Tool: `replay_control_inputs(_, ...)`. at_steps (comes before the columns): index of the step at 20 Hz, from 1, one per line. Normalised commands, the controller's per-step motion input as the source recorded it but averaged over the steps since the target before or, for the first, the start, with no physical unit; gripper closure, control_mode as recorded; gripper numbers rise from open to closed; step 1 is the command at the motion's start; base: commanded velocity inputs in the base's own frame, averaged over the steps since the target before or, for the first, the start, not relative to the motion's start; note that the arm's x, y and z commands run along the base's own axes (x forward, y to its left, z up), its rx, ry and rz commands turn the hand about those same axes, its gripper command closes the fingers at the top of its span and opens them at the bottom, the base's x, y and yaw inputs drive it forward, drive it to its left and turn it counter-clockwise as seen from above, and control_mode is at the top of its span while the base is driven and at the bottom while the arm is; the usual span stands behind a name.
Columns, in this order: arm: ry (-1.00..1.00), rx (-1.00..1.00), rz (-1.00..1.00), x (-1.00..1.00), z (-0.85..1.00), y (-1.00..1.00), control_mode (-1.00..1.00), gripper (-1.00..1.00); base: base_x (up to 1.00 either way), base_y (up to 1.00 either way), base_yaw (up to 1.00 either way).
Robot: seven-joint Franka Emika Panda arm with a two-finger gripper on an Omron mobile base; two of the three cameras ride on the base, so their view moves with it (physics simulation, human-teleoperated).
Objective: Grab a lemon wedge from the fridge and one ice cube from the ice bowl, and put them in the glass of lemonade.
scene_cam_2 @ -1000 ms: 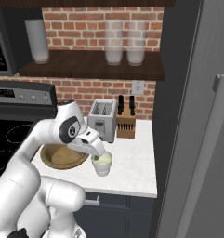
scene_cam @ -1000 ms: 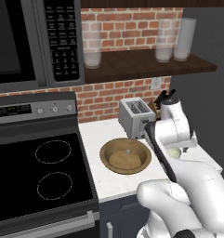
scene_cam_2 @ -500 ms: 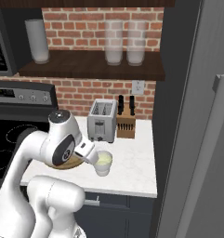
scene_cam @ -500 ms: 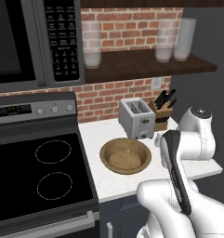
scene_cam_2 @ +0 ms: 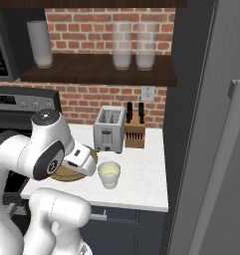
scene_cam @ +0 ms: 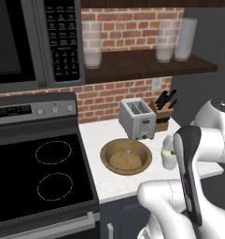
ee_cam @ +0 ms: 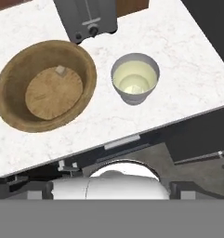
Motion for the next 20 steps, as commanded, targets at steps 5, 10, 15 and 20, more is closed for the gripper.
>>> replay_control_inputs(5, -0.02, -0.1, 0.1, -0.24, 0.0, 0.42, -1.0, -1.0, 0.0, 0.0, 0.0)
replay_control_inputs(10, 0.0, -0.03, 0.04, -0.1, 0.0, 0.13, 1.0, -1.0, -0.38, 0.05, 0.07)
replay_control_inputs(15, 0.0, 0.0, 0.0, 0.0, 0.0, 0.0, 1.0, -1.0, -0.84, -0.3, 0.08)
replay_control_inputs(20, 0.0, 0.0, 0.0, 0.0, 0.0, 0.0, 1.0, -1.0, -0.55, -0.83, 0.03)
